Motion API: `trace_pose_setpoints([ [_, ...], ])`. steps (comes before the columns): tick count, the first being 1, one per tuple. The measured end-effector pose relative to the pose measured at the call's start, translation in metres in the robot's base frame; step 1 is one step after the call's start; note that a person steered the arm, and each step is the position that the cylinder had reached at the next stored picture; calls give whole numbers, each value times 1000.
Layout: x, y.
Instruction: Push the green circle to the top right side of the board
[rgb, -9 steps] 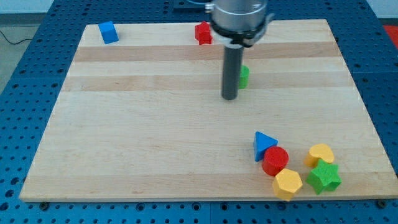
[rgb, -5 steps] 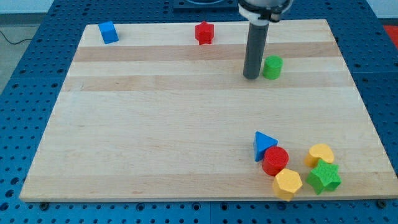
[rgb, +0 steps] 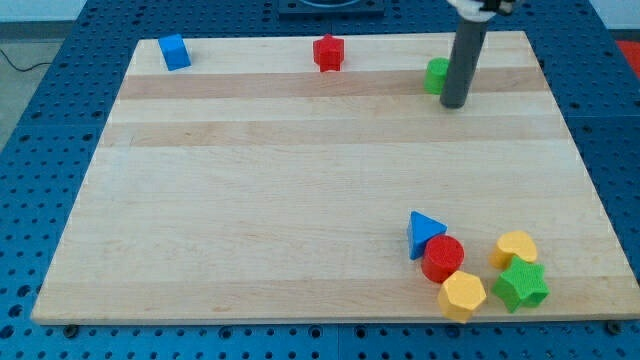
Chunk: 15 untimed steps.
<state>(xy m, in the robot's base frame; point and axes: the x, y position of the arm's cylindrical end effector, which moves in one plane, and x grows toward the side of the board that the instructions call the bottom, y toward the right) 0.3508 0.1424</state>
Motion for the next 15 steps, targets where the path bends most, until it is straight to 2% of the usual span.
trace_pose_setpoints([
  [1,-11,-30],
  [2,-53,-22],
  [3,-76,-1],
  [4,-76,-4],
  [5,-51,-26],
  [6,-35,-19],
  [8,-38,22],
  [10,-94,36],
  [11,-77,29],
  [12,-28,23],
  [13,-2,23],
  [15,-3,23],
])
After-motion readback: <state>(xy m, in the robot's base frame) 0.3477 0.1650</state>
